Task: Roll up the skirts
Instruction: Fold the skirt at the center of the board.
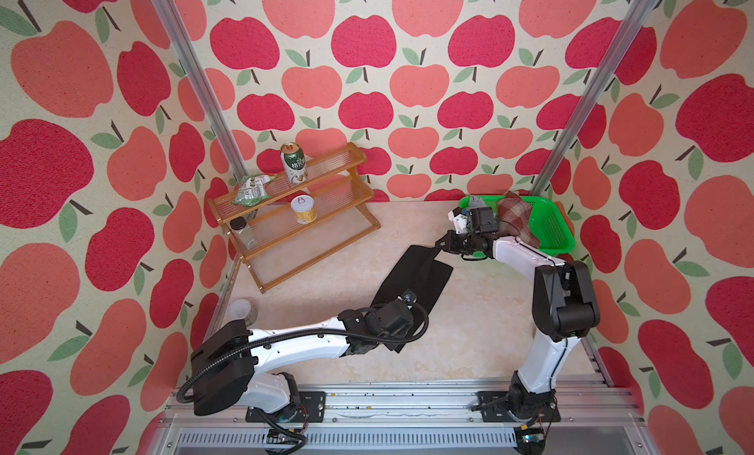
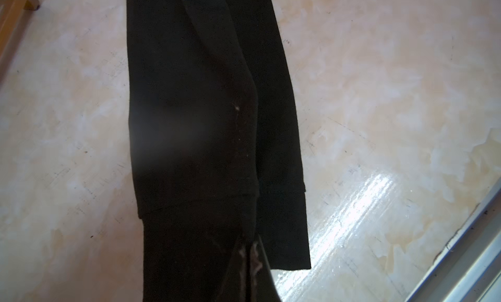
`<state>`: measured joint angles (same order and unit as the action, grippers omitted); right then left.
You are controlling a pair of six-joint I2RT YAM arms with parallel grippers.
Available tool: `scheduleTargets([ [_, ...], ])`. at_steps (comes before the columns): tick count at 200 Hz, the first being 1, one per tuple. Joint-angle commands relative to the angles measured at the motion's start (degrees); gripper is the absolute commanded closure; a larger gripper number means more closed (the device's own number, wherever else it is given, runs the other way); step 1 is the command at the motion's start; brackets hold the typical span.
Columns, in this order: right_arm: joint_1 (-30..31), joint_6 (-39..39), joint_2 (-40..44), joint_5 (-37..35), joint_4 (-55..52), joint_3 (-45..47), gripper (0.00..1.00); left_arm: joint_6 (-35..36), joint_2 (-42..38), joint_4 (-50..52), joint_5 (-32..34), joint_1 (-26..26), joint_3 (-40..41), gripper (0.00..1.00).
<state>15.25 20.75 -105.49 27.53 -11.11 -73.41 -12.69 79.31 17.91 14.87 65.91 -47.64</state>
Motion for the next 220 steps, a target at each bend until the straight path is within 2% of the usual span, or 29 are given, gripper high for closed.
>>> scheduleTargets([
  [1,-0.96,-1.16,2.80,-1.06,0.50,1.92,1.00,-0.76,0.09,0.62,1.95,0.87,-1.89,1.00],
  [57,-2.40,-0.59,5.70,-6.41,-1.35,9.46,1.00,-2.27,2.45,0.20,1.77,2.21,-1.29,1.00],
  [96,-6.67,4.69,4.79,-8.38,1.20,14.08,1.00,-4.25,6.07,-1.06,0.92,2.58,-0.37,0.95],
  [125,-7.84,5.23,3.57,-9.16,0.11,12.79,1.00,-5.07,8.35,-2.47,0.46,3.33,-0.33,0.94],
  [136,-7.93,4.68,2.80,-10.09,-1.54,11.45,1.00,-5.14,9.20,-2.95,0.04,3.57,-0.55,0.90],
  [143,-8.08,4.61,2.45,-10.21,-2.10,11.06,0.92,-5.23,9.73,-3.04,0.06,3.65,-0.61,0.82],
  [157,-8.48,4.85,2.32,-10.17,-1.99,11.37,0.58,-5.32,10.02,-3.30,0.20,3.95,-0.81,0.67],
  [169,-8.65,5.26,2.95,-10.20,-1.64,12.23,0.45,-5.24,9.07,-4.20,0.19,3.90,-0.25,0.55],
  [188,-8.77,5.56,4.97,-10.39,-1.40,14.01,0.40,-4.26,6.05,-5.83,0.46,3.88,1.06,0.39],
  [220,-8.90,5.87,8.62,-10.39,-3.15,16.79,0.38,-1.30,1.80,-6.57,0.94,3.22,1.82,0.33],
])
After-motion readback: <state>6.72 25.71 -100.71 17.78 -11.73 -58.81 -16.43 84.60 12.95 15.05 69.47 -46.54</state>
